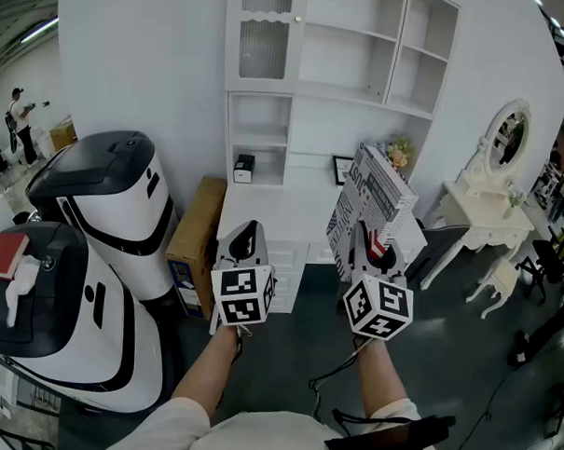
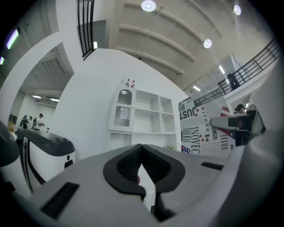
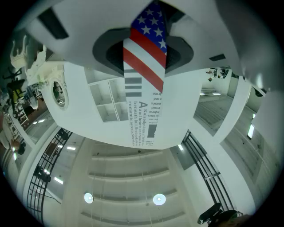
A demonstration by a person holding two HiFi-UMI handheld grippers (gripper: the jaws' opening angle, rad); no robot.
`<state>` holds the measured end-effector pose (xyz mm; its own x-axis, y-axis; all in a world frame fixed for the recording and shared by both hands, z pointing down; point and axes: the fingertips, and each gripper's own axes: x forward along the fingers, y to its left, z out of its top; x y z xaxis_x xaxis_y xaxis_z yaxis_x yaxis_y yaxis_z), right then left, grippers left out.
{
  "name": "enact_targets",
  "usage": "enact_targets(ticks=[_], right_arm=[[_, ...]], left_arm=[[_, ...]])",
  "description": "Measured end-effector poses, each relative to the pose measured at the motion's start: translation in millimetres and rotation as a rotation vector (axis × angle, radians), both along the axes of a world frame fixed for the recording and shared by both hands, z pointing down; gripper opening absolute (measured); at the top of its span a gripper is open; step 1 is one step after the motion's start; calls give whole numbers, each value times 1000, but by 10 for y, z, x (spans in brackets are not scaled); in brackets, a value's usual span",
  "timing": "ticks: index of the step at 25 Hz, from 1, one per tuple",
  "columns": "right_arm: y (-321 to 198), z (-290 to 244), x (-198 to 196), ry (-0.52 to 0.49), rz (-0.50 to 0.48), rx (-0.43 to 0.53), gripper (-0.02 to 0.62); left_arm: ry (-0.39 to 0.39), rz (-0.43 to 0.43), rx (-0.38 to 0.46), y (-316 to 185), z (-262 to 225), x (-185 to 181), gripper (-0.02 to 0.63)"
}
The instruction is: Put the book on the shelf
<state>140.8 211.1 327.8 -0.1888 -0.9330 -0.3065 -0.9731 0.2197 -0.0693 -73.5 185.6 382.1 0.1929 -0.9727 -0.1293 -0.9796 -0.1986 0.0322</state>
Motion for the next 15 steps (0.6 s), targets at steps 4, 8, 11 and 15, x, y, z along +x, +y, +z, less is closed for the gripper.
enact_targets(ticks=[4,8,11,15], right_arm=[[-8,2,25,3,-5,7,169],[-3,5,60,-3,-11,3,169],[12,4,105,-37,-34,3,170],[16,31,147,-29,-41,-6,170]], left_arm=[[5,-4,1,-14,9,17,8],[12,-8,-3,-6,23,42,8],[11,-8,-1,11,19,90,8],[10,-12,-5,27,34,146,8]])
